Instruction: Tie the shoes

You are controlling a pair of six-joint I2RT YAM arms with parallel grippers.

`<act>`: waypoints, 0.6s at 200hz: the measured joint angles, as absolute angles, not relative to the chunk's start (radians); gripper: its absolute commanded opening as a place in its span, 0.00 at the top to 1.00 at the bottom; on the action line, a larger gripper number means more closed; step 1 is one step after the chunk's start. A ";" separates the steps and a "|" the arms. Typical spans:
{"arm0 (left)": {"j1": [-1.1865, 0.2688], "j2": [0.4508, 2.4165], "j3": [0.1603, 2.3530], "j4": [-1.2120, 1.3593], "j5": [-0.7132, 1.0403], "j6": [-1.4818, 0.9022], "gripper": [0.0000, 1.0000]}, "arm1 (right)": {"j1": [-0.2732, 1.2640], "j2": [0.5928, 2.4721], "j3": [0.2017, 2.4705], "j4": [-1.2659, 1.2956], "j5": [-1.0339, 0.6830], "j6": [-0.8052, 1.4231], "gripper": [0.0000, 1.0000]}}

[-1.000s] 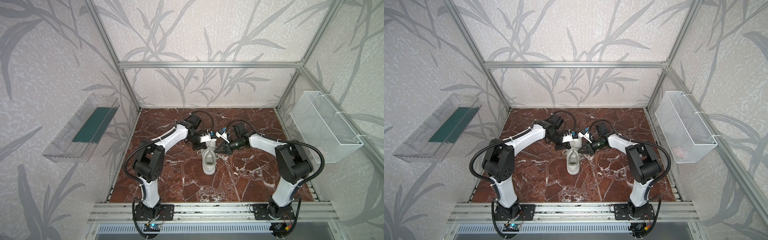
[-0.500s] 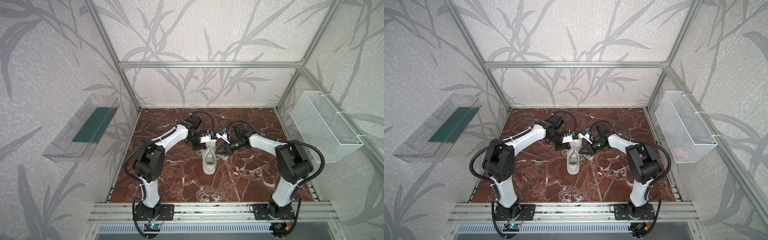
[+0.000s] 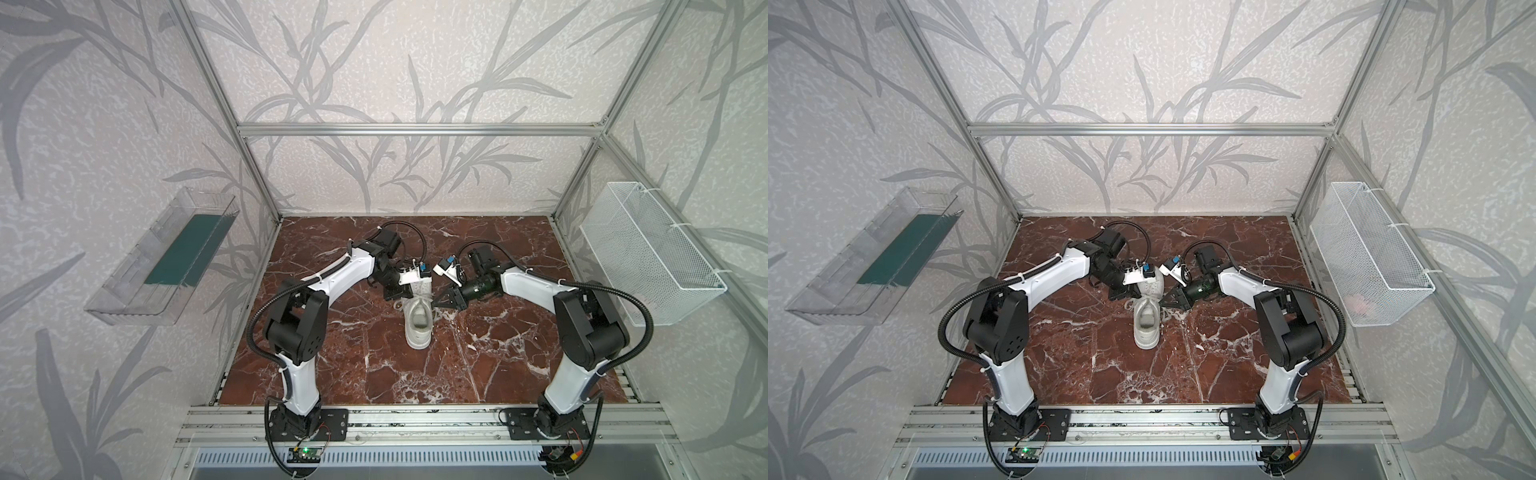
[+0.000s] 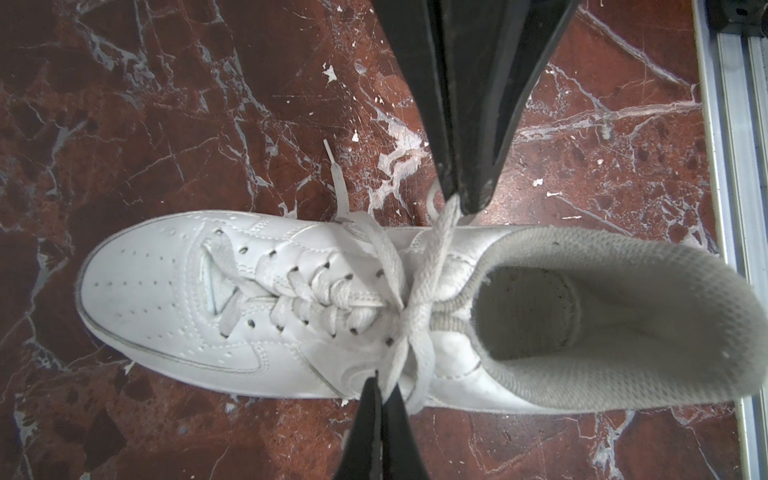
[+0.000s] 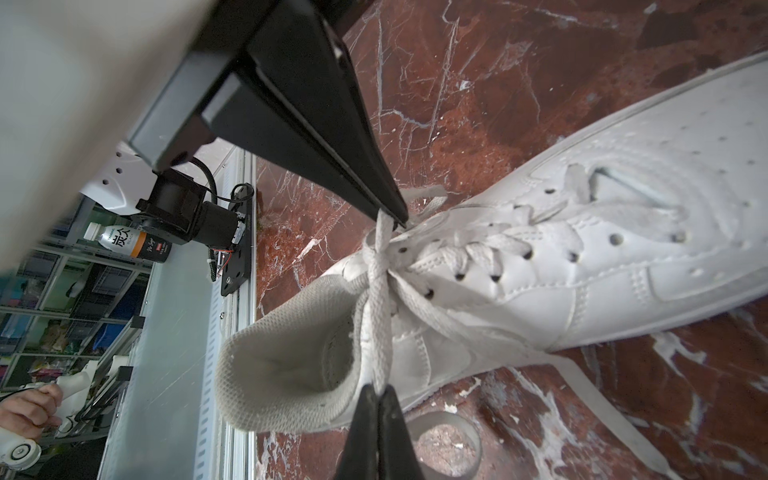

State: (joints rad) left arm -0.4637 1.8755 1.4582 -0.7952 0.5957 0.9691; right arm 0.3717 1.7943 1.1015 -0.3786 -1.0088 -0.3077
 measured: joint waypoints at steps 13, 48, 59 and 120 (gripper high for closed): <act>-0.461 1.876 1.458 -0.795 0.600 0.969 1.00 | 0.372 1.794 1.102 -0.382 -1.004 -0.308 1.00; -0.456 1.876 1.458 -0.794 0.613 0.969 1.00 | 0.372 1.794 1.102 -0.390 -1.003 -0.308 1.00; -0.456 1.876 1.458 -0.793 0.620 0.969 1.00 | 0.372 1.794 1.102 -0.389 -1.004 -0.308 1.00; -0.443 1.860 1.393 -0.714 0.645 0.947 0.58 | 0.361 1.766 1.089 -0.387 -1.000 -0.276 0.62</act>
State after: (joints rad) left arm -0.4427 1.8599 1.3933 -0.7136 0.6449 0.9470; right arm 0.3607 1.7657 1.0885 -0.3874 -1.0004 -0.2760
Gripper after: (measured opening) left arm 0.388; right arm 0.350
